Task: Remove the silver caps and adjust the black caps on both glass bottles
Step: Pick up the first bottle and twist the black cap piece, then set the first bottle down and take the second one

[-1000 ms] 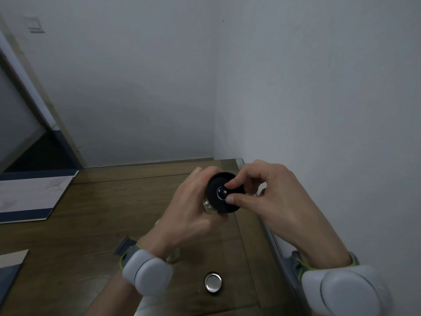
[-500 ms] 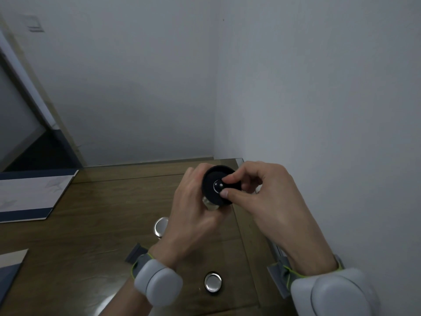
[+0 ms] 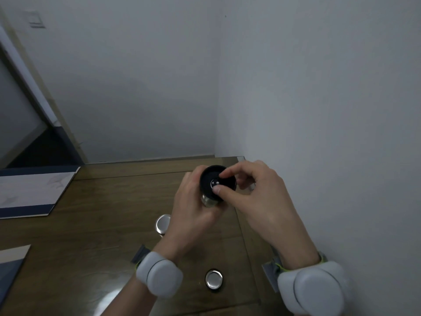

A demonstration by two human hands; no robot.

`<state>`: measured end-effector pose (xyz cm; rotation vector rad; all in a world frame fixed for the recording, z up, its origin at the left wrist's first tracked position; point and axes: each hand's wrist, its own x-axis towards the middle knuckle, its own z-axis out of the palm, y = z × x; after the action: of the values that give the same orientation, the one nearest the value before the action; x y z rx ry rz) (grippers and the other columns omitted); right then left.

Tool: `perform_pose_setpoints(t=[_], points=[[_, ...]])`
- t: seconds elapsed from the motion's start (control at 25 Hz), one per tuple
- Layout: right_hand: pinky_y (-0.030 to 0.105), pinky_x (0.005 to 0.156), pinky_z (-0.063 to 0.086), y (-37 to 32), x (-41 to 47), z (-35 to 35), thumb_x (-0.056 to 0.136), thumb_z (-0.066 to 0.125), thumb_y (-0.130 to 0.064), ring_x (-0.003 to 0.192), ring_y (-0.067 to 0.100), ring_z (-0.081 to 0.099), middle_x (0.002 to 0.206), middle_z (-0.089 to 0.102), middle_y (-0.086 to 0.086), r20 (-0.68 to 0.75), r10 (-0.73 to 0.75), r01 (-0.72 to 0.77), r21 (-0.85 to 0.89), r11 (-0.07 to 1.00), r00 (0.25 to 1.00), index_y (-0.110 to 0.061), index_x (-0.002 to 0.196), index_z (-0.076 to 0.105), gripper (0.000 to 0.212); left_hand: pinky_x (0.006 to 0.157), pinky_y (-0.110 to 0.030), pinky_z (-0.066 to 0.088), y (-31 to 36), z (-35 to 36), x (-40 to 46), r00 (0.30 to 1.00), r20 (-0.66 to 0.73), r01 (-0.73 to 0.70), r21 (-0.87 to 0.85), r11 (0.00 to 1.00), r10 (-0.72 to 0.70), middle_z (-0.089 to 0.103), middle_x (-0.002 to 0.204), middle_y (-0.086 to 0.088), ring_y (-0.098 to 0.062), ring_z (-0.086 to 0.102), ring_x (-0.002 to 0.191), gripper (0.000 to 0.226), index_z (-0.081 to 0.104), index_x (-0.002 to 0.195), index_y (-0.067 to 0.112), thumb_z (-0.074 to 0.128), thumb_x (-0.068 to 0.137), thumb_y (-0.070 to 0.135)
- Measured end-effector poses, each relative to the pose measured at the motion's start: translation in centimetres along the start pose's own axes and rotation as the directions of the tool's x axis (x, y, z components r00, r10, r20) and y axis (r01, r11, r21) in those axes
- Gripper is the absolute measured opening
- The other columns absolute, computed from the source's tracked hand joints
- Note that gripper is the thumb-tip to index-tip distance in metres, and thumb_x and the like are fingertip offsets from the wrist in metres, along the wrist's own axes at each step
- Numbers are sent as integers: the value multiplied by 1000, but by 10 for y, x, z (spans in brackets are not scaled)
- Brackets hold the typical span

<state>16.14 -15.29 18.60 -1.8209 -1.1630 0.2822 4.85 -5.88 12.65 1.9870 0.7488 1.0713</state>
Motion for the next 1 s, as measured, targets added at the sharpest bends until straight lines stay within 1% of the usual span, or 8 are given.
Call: perform_pose_setpoints(t=[0.08,0.2,0.48,0.6,0.68,0.72,0.88,1.0], points=[[21,76,48,5,1,9,65,87,-46,95,-1,59,103,56,-14,48,-10,10,6,1000,999,-38,107,63,49,89,-51,56,-10,2,-4,998,16,57,-43,997,-57,71,109,14,-21,65,110,54,68,122,23,68,71,40],[29,89,51,15,2,26,61,89,-49,110,7,56,116,52,-13,129,-13,25,-93,995,992,-40,124,52,74,93,-53,56,-31,7,-9,998,15,66,-34,997,-65,72,113,15,-22,65,113,48,67,124,24,69,76,27],[31,87,51,47,10,61,65,85,-37,110,15,60,117,59,-7,123,12,11,-182,983,992,-32,122,57,64,95,-50,56,-73,19,-12,983,122,137,37,990,-140,71,119,4,-23,67,112,46,63,122,30,63,76,35],[25,75,43,67,9,75,66,83,-41,102,13,61,114,60,-7,103,58,-39,-181,983,993,-30,119,60,59,89,-27,52,-86,14,-15,946,224,216,98,971,-233,66,126,5,-14,65,107,63,59,131,30,76,72,44],[22,66,39,83,8,85,67,82,-39,98,14,62,111,59,-8,112,106,-86,-173,981,988,-29,116,60,55,79,-12,45,-98,8,-18,918,256,267,166,949,-303,62,130,8,-6,60,96,71,56,137,26,89,74,35],[22,65,40,91,7,91,66,82,-36,98,16,63,110,59,-7,120,129,-107,-173,979,984,-29,115,61,54,78,-12,45,-103,3,-21,908,253,291,190,938,-333,62,131,8,-6,58,94,70,56,138,26,90,77,27],[38,81,53,117,2,118,67,83,-32,102,23,63,112,59,-2,152,191,-158,-203,966,970,-27,114,60,52,91,-36,51,-121,-13,-35,915,93,359,259,897,-393,66,127,5,-21,59,104,56,60,134,19,78,83,5],[38,82,53,132,0,139,68,82,-30,105,25,62,115,58,0,189,238,-198,-211,957,953,-26,114,60,51,101,-40,49,-134,-22,-46,882,-108,468,287,836,-458,60,127,4,-24,55,118,45,62,130,18,73,88,7]])
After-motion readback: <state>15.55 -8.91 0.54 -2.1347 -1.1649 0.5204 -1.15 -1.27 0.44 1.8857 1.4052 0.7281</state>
